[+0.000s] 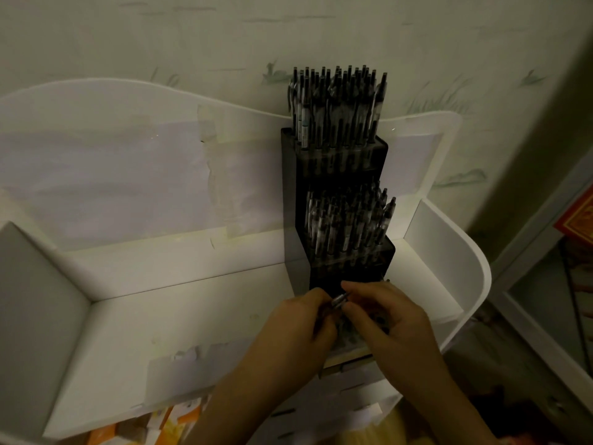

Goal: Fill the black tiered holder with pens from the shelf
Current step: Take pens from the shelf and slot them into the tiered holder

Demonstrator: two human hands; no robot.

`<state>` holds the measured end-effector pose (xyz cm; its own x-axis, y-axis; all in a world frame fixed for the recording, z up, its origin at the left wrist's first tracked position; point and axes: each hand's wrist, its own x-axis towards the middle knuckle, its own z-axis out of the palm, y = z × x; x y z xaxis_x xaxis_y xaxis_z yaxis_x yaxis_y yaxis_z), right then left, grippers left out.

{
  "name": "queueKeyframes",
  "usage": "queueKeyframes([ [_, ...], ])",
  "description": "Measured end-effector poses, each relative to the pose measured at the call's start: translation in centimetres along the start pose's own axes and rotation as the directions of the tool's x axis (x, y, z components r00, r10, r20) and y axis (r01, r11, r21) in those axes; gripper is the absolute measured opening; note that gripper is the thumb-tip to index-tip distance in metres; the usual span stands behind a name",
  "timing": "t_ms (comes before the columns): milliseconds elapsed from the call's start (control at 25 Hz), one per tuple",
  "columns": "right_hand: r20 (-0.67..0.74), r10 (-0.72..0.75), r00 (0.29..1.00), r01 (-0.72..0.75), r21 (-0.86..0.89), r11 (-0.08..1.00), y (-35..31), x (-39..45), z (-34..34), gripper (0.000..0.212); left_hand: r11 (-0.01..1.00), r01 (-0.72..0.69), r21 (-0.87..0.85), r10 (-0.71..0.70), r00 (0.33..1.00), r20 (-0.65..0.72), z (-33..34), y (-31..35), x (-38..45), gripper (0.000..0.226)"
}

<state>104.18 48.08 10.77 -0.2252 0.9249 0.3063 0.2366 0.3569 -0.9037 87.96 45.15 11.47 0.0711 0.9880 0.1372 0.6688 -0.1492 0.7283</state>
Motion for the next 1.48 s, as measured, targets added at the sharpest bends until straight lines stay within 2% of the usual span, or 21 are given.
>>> queueKeyframes([
  [120,0.046,0.030,0.998,-0.034,0.088,0.996,0.1,0.1,-0.1,0.020,1.000,-0.021,-0.009,0.021,0.999,0.024,0.3,0.4,0.0,0.009],
  [240,0.020,0.045,0.999,-0.048,0.166,0.985,-0.1,0.1,-0.4,0.017,0.999,-0.028,0.029,0.028,0.999,0.019,0.3,0.4,0.0,0.012],
  [400,-0.159,0.127,0.979,-0.080,0.276,0.958,-1.6,0.5,-2.1,0.008,0.996,-0.008,0.092,0.010,1.000,-0.017,-0.1,-0.2,0.0,0.011],
  [480,-0.257,0.125,0.958,-0.042,0.305,0.951,-2.3,0.5,-3.2,0.013,0.991,0.019,0.133,-0.014,0.999,-0.039,-0.4,-0.7,-0.1,0.014],
  [600,-0.335,0.056,0.940,-0.021,0.107,0.994,-2.3,0.3,-4.2,0.026,0.973,0.042,0.225,-0.025,0.997,-0.076,-0.6,-1.1,-0.1,0.025],
  [680,-0.344,-0.029,0.939,-0.005,-0.096,0.995,-1.7,0.0,-4.4,0.024,0.958,0.041,0.284,-0.010,0.994,-0.112,-0.6,-1.3,-0.1,0.029],
  [800,-0.310,-0.186,0.933,0.075,-0.338,0.938,-0.8,-0.1,-3.9,0.017,0.928,0.031,0.372,0.032,0.986,-0.164,-0.6,-1.5,-0.2,0.033],
  [880,-0.281,-0.248,0.927,0.116,-0.416,0.902,-0.1,-0.1,-3.3,0.016,0.921,0.024,0.388,0.049,0.983,-0.179,-0.6,-1.5,-0.2,0.035],
  [1160,-0.213,-0.270,0.939,0.157,-0.435,0.887,2.8,-0.1,-1.7,0.019,0.919,0.028,0.393,0.048,0.982,-0.183,-0.8,-1.2,-0.4,0.038],
  [1480,-0.063,-0.117,0.991,0.082,-0.403,0.912,5.5,0.0,-0.1,0.019,0.914,0.044,0.402,0.041,0.979,-0.198,-1.1,-0.8,-0.5,0.037],
])
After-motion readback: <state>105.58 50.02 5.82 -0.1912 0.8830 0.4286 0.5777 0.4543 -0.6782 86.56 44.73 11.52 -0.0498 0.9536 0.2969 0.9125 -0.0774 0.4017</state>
